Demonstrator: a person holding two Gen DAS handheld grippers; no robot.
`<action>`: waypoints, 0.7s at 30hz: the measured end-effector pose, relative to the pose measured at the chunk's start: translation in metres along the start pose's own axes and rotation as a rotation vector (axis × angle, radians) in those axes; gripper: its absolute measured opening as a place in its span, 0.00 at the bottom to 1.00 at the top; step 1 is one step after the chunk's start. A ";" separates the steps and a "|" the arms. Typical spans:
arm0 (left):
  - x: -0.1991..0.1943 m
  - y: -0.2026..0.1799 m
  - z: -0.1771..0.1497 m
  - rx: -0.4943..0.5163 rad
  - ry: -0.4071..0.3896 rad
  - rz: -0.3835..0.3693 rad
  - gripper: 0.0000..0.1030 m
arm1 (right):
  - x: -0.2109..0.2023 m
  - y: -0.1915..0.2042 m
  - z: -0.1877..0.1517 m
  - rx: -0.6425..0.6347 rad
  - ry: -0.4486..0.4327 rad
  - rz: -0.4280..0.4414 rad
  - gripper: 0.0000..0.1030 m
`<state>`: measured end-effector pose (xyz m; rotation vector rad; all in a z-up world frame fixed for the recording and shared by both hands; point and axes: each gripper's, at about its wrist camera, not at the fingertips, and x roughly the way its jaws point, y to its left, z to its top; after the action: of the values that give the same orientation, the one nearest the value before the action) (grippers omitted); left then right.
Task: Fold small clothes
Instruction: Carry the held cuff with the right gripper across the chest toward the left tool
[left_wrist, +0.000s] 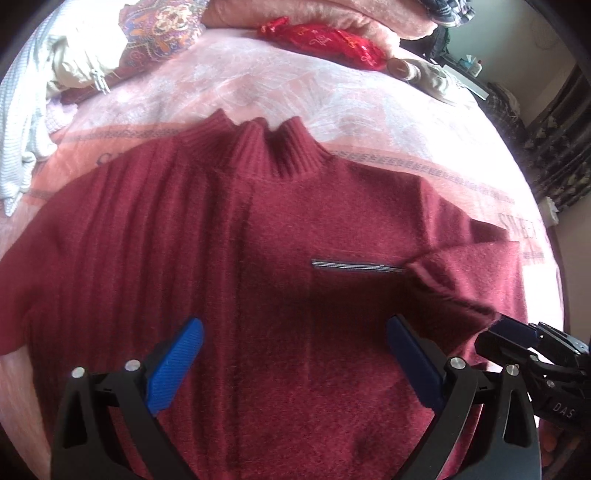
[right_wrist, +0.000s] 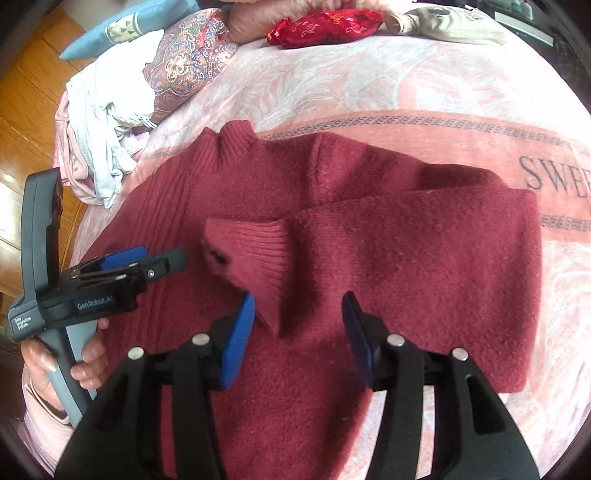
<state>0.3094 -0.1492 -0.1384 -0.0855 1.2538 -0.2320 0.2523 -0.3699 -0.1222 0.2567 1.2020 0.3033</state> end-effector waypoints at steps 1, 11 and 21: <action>0.001 -0.004 0.000 -0.004 0.011 -0.036 0.97 | -0.006 -0.004 -0.004 0.004 -0.009 0.008 0.51; 0.036 -0.027 -0.006 -0.055 0.144 -0.138 0.97 | -0.024 -0.038 -0.034 0.034 -0.024 -0.023 0.52; 0.050 -0.051 -0.012 -0.056 0.182 -0.162 0.54 | -0.032 -0.048 -0.046 0.027 -0.047 -0.057 0.52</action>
<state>0.3064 -0.2086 -0.1784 -0.2183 1.4361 -0.3506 0.2031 -0.4248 -0.1270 0.2516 1.1654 0.2300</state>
